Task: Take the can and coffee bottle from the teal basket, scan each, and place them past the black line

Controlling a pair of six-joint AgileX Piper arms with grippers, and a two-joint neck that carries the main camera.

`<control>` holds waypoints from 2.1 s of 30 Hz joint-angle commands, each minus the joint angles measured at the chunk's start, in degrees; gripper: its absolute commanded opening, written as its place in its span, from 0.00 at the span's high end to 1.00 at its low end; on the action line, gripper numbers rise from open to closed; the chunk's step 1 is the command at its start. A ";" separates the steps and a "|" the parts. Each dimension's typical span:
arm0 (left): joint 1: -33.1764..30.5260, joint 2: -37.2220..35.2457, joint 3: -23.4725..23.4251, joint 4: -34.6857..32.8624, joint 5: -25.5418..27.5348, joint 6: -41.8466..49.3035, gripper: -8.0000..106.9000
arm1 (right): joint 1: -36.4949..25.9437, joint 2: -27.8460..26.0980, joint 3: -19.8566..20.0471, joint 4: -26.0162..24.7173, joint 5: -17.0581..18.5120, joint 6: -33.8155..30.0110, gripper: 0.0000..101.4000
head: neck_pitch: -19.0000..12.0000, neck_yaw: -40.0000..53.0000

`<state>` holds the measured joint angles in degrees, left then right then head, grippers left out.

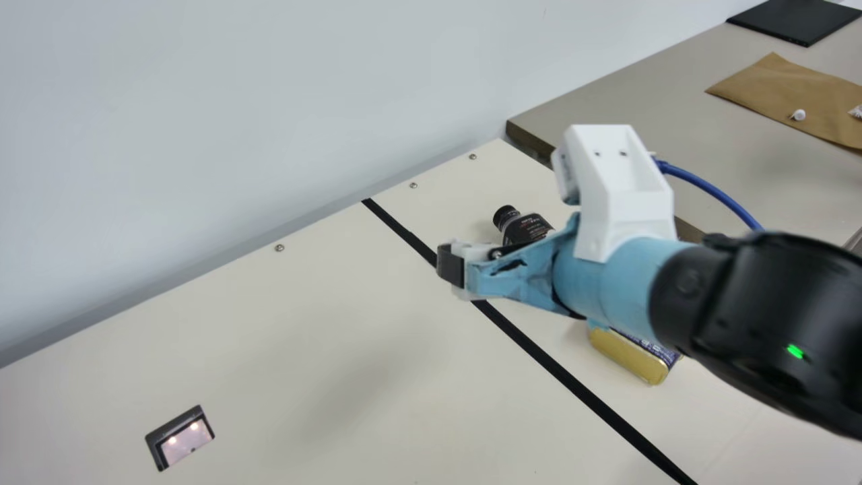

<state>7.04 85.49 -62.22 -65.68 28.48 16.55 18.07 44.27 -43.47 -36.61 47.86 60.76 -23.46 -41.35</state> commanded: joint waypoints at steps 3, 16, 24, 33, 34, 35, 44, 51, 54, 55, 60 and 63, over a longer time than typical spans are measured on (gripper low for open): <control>0.00 0.00 0.00 0.00 0.00 0.00 0.15 | 0.50 -1.00 0.00 -0.03 -0.07 0.47 0.00 | -1.18 0.79; 0.00 0.00 0.00 0.00 0.00 0.00 0.15 | 0.50 -1.05 0.00 -0.03 0.10 0.54 0.00 | -1.52 26.38; -0.15 -0.23 -0.11 0.78 -0.46 -0.57 0.15 | 0.50 -1.05 0.00 -0.03 0.10 0.54 0.00 | -1.52 28.21; -4.03 -11.27 6.79 0.53 -14.31 11.34 0.15 | 0.50 -1.05 0.00 -0.03 0.10 0.54 0.00 | -1.52 28.21; -4.79 -12.96 7.98 -0.15 -16.17 13.62 0.15 | 0.50 -1.05 0.00 -0.03 0.10 0.54 0.00 | -1.52 28.21; -5.50 -14.64 9.12 -0.66 -17.84 15.70 0.15 | 0.50 -1.05 0.00 -0.03 0.10 0.54 0.00 | -1.52 28.21; -11.37 -29.71 21.98 3.77 -25.75 27.03 0.15 | 0.50 -1.05 0.00 -0.03 0.10 0.54 0.00 | -1.52 28.21; -11.95 -35.92 30.50 9.85 -24.67 28.71 0.15 | 0.50 -1.05 0.00 -0.03 0.10 0.54 0.00 | -1.52 28.21; -12.37 -37.43 33.32 11.91 -25.51 28.95 0.15 | 0.50 -1.05 0.00 -0.03 0.10 0.54 0.00 | -1.52 28.21; -12.42 -37.69 34.16 12.48 -26.01 28.71 0.15 | 0.50 -1.05 0.00 -0.03 0.10 0.54 0.00 | -1.52 28.21; -12.42 -37.70 34.09 12.51 -25.72 28.78 0.15 | 0.50 -1.05 0.00 -0.03 0.10 0.54 0.00 | -1.52 28.21; -12.42 -37.70 34.09 12.51 -25.72 28.78 0.15 | 0.50 -1.05 0.00 -0.03 0.10 0.54 0.00 | -1.52 28.21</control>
<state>-5.38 47.79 -28.13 -53.17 2.76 45.32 18.57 43.22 -43.47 -36.64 47.96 61.31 -23.46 -13.49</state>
